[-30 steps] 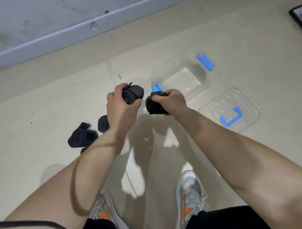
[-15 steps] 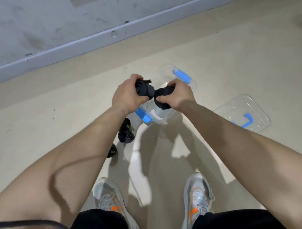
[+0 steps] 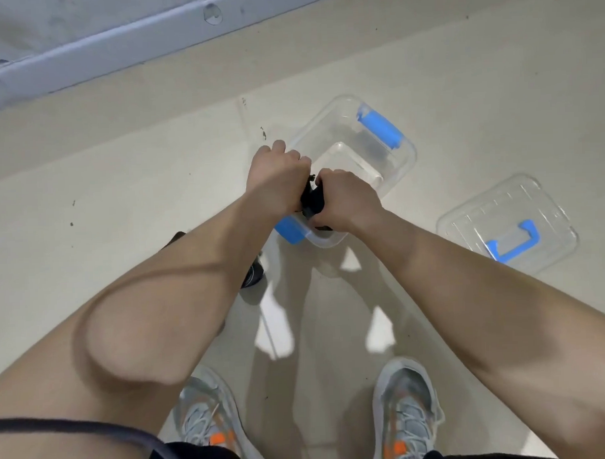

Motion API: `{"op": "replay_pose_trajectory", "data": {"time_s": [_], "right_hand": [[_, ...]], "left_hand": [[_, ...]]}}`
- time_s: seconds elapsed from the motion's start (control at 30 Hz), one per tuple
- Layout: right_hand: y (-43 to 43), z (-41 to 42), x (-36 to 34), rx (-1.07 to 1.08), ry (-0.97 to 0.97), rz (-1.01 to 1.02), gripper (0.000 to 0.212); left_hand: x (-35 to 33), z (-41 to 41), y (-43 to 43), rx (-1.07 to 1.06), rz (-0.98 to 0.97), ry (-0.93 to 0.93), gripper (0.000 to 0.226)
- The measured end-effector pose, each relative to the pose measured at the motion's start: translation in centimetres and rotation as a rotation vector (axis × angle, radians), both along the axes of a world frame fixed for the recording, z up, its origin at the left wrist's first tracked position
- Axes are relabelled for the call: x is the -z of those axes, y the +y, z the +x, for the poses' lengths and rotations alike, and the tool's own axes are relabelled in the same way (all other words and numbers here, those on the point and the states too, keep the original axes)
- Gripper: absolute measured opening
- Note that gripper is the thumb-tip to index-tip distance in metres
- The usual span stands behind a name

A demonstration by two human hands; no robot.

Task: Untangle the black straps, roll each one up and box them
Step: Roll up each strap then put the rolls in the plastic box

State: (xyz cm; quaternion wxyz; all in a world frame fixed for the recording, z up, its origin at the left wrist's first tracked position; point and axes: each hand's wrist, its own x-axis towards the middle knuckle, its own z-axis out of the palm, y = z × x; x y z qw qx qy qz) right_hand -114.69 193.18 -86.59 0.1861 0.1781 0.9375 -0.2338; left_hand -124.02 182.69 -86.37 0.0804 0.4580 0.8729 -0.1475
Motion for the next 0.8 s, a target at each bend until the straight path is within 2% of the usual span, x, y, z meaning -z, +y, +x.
{"op": "replay_pose_trajectory", "data": {"time_s": [0.1,0.23,0.33,0.4,0.57,0.7,0.8], "right_hand": [[-0.2,0.1,1.1,-0.022,-0.036,-0.008,0.040],[0.7,-0.3,1.1,-0.100,-0.163,-0.040,0.027],[0.7,-0.1,0.6,-0.159,-0.213,0.014,0.016],[0.3,0.2,0.3,-0.173,-0.222,0.076,0.015],[-2.1,1.3,-1.6,-0.027,-0.055,0.135,0.027],[-6.1,2.4,-3.9,0.034,0.128,0.050,0.030],[-9.4,3.3,-4.3,0.000,0.149,-0.108,0.033]], "left_hand": [[0.8,0.2,0.2,0.023,-0.061,0.015,0.005],[1.1,-0.2,0.7,-0.026,-0.118,-0.136,0.008],[1.0,-0.6,-0.2,-0.107,0.022,-0.318,0.018],[0.6,-0.3,-1.2,-0.155,0.150,-0.424,0.028],[-2.1,1.3,-5.2,-0.313,0.406,-0.472,0.028],[-4.0,3.1,-10.3,-0.509,0.429,-0.466,0.023],[-4.8,4.9,-14.4,-0.677,0.366,-0.451,0.023]]}}
